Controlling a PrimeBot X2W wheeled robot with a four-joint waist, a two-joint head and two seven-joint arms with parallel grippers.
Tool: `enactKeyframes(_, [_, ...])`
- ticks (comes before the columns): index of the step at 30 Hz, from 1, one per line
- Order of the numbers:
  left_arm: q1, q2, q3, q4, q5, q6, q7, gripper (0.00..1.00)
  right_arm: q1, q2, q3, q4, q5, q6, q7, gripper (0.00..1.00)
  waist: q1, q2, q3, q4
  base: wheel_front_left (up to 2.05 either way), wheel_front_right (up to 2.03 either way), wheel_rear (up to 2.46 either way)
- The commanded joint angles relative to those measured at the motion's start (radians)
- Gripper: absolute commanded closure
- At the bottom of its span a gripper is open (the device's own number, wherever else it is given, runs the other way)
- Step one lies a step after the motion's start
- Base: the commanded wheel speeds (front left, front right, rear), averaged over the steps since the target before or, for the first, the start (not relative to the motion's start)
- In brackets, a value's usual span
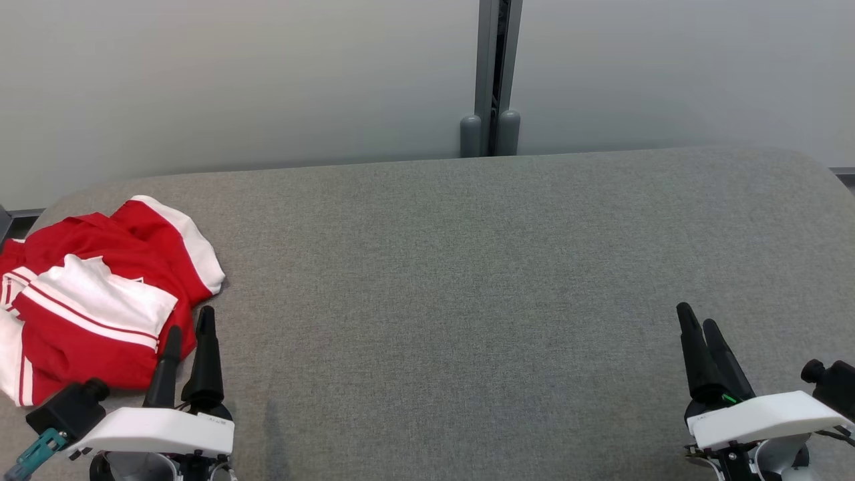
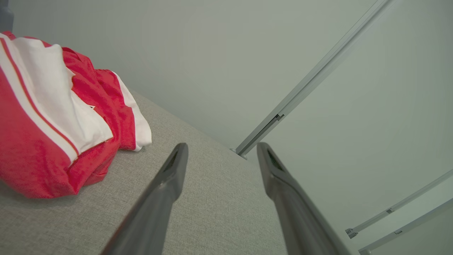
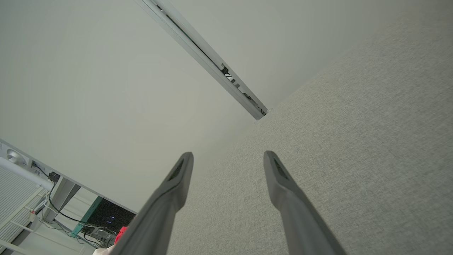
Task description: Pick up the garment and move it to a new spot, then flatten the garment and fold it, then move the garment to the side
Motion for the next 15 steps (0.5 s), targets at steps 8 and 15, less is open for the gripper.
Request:
enactKeyframes(8, [0.001,0.018,-0.014,-0.017,0.117,0.014,-0.028,0.0,-0.018,-0.009,0.012,0.001,-0.126,0.002,-0.032,0.0,0.0,-0.0001,0.0,0.0,0.0,0.0,0.0])
enactKeyframes(15, [0.006,0.023,-0.022,-0.023,0.199,0.023,-0.048,0.0,-0.019,-0.008,0.021,0.005,-0.212,0.002,-0.054,0.0,0.0,-0.0001,0.0,0.001,0.0,0.0,0.0])
